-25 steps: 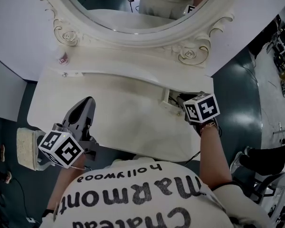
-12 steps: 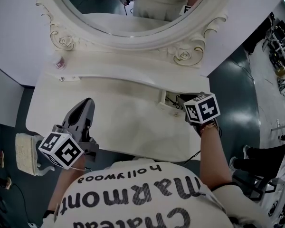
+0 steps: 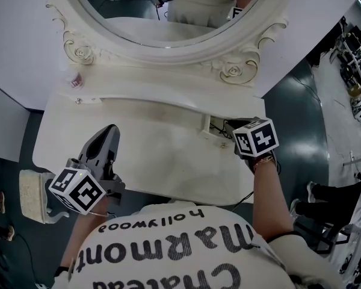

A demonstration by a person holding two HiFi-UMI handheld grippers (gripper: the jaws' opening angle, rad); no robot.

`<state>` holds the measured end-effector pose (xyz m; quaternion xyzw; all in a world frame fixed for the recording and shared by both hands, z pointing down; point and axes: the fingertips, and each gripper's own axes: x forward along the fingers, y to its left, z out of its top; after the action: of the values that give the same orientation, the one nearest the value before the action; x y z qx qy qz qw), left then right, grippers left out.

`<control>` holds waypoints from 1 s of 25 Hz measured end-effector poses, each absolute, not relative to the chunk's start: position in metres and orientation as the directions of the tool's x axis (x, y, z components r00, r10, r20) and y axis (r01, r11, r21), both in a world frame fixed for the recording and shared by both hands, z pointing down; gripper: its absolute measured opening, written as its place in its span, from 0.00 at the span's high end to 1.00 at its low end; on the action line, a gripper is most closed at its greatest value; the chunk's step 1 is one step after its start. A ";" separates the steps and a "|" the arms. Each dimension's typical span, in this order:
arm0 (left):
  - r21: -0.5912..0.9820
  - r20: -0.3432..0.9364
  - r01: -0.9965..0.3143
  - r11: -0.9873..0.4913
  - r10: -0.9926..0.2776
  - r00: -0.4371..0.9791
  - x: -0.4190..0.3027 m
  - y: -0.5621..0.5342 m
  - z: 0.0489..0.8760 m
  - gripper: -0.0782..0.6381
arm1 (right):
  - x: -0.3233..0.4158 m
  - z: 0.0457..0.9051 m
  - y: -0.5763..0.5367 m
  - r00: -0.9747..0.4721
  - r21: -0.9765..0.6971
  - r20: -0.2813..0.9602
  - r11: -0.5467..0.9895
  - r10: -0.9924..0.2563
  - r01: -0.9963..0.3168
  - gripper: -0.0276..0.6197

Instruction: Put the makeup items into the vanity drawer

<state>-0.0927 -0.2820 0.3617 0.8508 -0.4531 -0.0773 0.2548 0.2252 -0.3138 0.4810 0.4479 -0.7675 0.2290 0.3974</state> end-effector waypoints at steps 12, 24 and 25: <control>0.500 0.083 -0.720 -0.481 -0.801 0.593 -0.096 -0.284 0.357 0.88 | 0.227 0.470 -0.312 -0.258 0.023 0.801 0.458 -0.540 -0.889 0.86; 0.500 0.048 -0.660 -0.560 -0.743 0.667 -0.079 -0.277 0.346 0.88 | 0.252 0.416 -0.297 -0.115 0.027 0.596 0.163 -0.795 -0.986 0.88; 0.498 0.045 -0.653 -0.570 -0.735 0.676 -0.076 -0.276 0.345 0.88 | 0.253 0.413 -0.293 -0.105 0.011 0.573 0.136 -0.813 -0.991 0.88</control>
<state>-0.0759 -0.2761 0.3454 0.8821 -0.3935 -0.0839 0.2450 0.2530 -0.2930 0.4126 0.6281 -0.7177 0.1934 0.2299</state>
